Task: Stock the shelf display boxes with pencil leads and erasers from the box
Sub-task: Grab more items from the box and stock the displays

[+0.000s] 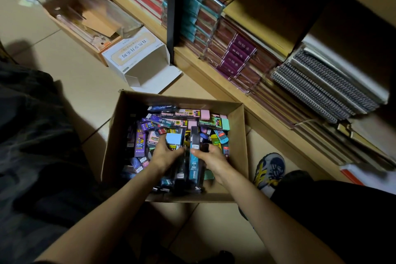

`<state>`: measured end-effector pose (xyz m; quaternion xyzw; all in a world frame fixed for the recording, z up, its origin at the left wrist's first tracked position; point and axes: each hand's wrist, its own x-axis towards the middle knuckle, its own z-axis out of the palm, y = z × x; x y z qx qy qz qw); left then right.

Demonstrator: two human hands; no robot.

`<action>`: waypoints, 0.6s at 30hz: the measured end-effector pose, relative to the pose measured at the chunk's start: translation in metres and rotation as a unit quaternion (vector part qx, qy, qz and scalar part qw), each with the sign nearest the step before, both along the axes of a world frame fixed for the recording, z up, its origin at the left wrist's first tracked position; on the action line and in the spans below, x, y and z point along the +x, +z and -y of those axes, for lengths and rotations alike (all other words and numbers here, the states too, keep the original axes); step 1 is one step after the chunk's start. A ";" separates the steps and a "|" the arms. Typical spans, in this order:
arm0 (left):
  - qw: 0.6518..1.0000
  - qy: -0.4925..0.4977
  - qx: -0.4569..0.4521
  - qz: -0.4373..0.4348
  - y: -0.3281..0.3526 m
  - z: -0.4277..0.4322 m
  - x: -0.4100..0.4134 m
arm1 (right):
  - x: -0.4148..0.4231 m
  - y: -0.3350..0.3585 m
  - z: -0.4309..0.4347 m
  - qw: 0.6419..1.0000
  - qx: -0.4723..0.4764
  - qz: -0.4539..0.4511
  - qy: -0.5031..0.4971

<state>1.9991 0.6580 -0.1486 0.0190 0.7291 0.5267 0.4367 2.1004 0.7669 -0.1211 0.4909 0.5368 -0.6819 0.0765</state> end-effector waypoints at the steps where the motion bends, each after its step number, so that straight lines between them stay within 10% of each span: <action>1: 1.000 -0.008 -0.012 -0.017 -0.005 0.001 0.001 | 0.003 -0.001 0.001 1.000 0.005 0.010 -0.009; 7: 0.992 -0.043 -0.102 -0.051 -0.028 0.018 0.004 | 0.021 -0.009 0.000 0.998 0.021 0.049 -0.033; 18: 0.996 0.027 0.038 0.070 0.004 0.015 -0.002 | 0.005 0.021 -0.010 1.000 0.017 -0.016 0.002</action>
